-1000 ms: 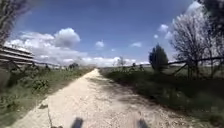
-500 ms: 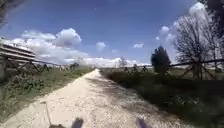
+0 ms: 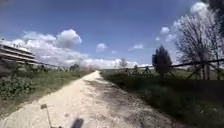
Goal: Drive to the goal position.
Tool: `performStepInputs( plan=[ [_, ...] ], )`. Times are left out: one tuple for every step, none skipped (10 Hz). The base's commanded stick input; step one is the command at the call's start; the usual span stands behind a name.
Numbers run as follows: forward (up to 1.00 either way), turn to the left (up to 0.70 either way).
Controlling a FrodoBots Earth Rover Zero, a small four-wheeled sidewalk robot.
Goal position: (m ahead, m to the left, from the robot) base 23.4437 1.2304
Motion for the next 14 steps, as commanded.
performStepInputs(
  plan=[
    [0.7,0.0],
    [0.7,0.0],
    [0.7,0.0],
    [0.7,0.0],
    [0.7,0.0],
    [0.7,0.0],
    [0.7,0.0],
    [0.7,0.0],
    [0.7,0.02],
    [0.7,0.34],
    [0.7,0.12],
    [0.7,0.0],
    [0.7,0.0],
    [0.7,0.0]
  ],
)
